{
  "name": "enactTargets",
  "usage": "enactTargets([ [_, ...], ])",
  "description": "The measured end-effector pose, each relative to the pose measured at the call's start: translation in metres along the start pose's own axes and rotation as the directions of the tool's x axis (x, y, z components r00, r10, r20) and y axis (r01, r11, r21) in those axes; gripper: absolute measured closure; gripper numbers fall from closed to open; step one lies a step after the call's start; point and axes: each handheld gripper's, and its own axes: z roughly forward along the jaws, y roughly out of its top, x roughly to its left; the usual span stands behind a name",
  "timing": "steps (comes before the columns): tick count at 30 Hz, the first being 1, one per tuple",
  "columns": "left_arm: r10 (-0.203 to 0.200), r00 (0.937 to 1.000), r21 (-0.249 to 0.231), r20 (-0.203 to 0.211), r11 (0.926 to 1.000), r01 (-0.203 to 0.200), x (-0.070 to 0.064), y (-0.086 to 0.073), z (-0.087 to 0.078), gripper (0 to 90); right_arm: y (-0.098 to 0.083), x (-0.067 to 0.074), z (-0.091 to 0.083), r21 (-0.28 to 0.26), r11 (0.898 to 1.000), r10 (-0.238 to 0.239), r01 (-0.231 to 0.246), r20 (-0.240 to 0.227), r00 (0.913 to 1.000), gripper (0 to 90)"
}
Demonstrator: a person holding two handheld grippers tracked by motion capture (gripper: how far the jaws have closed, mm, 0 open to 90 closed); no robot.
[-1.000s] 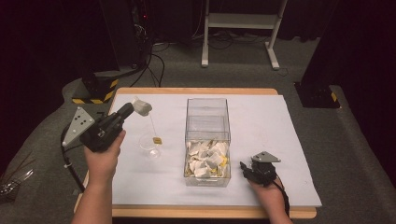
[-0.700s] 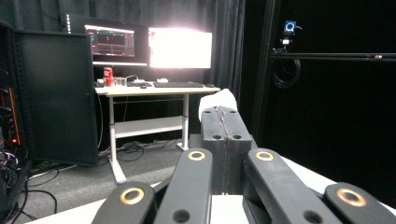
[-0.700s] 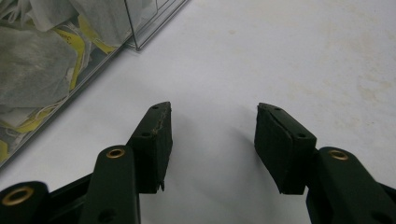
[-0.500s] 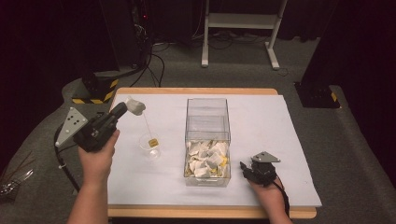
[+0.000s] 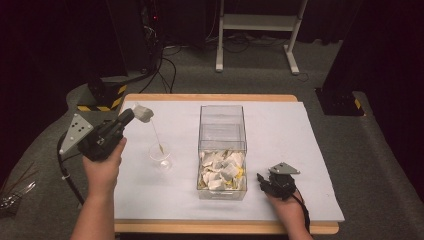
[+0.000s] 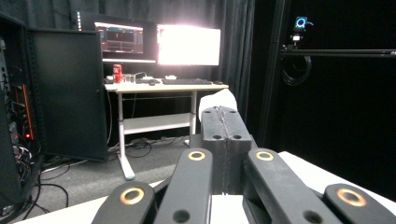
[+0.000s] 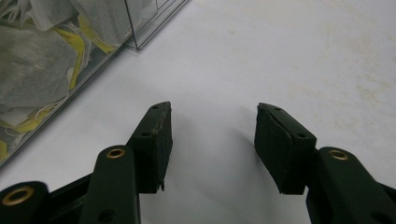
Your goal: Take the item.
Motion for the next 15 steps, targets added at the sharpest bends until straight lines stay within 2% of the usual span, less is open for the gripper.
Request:
enactTargets([
  [15, 0.009, 0.9998, 0.045, -0.019, 0.999, -0.008, 0.002, -0.016, 0.005, 90.0, 0.0, -0.001, 0.0, 0.0, 1.0, -0.001, 0.001, -0.004, 1.0, 46.5],
])
